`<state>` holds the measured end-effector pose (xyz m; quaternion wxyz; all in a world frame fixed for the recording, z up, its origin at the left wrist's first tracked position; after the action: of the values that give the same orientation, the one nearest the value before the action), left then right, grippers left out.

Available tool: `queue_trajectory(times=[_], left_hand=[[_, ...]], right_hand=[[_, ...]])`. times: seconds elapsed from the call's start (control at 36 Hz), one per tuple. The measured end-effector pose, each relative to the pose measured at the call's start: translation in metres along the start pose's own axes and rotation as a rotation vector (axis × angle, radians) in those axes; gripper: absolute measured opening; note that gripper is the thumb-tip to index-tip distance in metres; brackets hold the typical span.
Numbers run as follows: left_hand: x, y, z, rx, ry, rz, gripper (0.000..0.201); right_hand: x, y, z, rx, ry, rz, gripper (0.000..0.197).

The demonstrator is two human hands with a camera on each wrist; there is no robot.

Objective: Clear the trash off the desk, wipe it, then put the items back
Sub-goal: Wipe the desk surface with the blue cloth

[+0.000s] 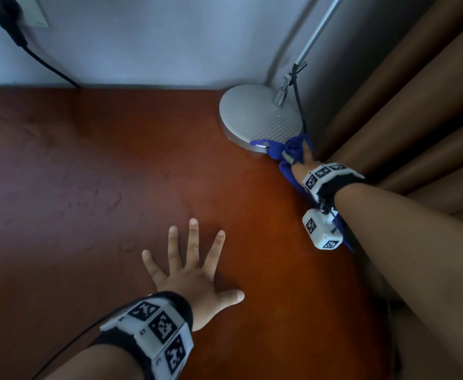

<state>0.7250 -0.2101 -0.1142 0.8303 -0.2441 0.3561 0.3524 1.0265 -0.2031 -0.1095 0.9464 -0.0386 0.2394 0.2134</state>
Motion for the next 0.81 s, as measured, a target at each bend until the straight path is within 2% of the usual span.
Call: queue_trajectory(times=[0.06,0.14,0.17,0.25,0.36,0.47,0.64,0.81], left_hand=[[0.000,0.000,0.000,0.014,-0.003,0.005,0.097],[-0.001,-0.001,0.002,0.014,-0.005,0.007,0.096],[-0.001,-0.001,0.002,0.011,-0.005,0.007,0.096],[-0.002,-0.001,0.003,0.008,-0.011,0.007,0.097],[-0.002,-0.001,0.003,0.009,-0.028,0.005,0.098],[-0.002,0.000,0.003,-0.002,-0.044,-0.008,0.099],[-0.003,0.001,0.005,0.009,-0.080,-0.027,0.101],[-0.007,0.003,0.007,0.003,-0.090,-0.047,0.101]], right_hand=[[-0.001,0.003,-0.002,-0.007,-0.002,0.020,0.057],[-0.011,-0.001,-0.011,0.021,-0.061,-0.078,0.072],[-0.015,-0.003,-0.015,0.034,-0.074,-0.056,0.073],[-0.039,-0.022,-0.032,-0.026,-0.060,-0.033,0.069],[-0.068,-0.051,-0.055,0.077,-0.120,-0.118,0.082],[-0.109,-0.083,-0.070,0.255,-0.045,-0.087,0.080],[-0.158,-0.115,-0.099,0.057,-0.100,-0.219,0.069],[-0.196,-0.142,-0.115,0.130,-0.111,-0.320,0.059]])
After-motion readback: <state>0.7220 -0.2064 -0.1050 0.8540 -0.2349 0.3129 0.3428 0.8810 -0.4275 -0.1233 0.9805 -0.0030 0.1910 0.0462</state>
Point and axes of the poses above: each hand's wrist, its own x-axis towards the middle knuckle, its own z-axis out of the back of the hand, y = z × x, the point moved 2 cm from there along x, towards the middle knuckle, and after that the axes turned 1 degree about x, right-handed, at the moved point
